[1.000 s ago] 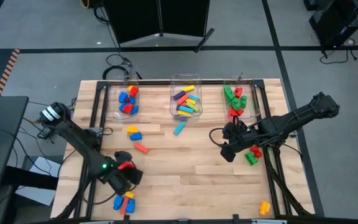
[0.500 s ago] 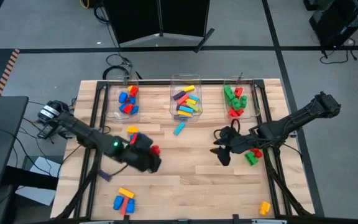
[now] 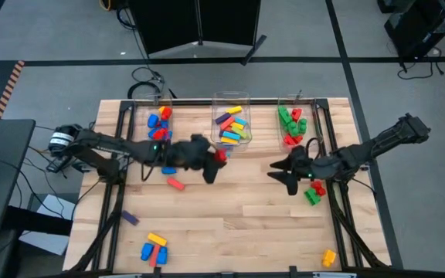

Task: Sort blocks by size
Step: Put the red 2 stud game piece into the right transparent bin, then put the red block into the middle transparent bin

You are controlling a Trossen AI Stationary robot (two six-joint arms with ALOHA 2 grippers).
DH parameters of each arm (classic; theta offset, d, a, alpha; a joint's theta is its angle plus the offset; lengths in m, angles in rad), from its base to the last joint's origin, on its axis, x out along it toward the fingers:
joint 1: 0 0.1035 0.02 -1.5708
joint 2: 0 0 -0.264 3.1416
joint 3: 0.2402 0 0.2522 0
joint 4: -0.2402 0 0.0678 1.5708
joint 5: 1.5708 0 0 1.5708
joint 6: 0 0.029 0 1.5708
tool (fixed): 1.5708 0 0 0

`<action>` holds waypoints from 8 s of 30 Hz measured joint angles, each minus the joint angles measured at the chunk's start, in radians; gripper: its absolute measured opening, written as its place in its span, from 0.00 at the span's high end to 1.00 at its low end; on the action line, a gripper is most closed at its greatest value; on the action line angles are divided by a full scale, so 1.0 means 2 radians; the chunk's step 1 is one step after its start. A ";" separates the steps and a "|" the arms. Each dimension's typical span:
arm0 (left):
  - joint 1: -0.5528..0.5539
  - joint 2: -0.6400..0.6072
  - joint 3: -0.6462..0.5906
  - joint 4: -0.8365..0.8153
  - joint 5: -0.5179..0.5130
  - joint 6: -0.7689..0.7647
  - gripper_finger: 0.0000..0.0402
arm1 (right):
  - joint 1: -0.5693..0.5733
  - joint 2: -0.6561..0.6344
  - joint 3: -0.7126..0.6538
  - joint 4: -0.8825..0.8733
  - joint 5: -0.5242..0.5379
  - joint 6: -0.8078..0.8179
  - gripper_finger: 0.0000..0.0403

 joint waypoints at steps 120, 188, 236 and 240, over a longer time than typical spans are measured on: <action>0.225 0.254 0.256 0.145 0.486 0.033 0.22 | -0.318 -0.072 0.026 -0.014 -0.029 -0.117 0.50; 0.074 -0.094 0.203 -0.470 -0.092 0.071 0.22 | -0.560 0.050 0.133 -0.437 -0.233 -0.089 0.28; -0.183 0.003 0.131 -0.666 -0.198 -0.011 0.30 | -0.041 0.220 0.234 -0.342 -0.087 -0.009 0.31; -0.157 0.034 0.131 -0.654 -0.170 -0.024 0.33 | -0.032 0.216 0.205 -0.311 -0.092 0.015 0.32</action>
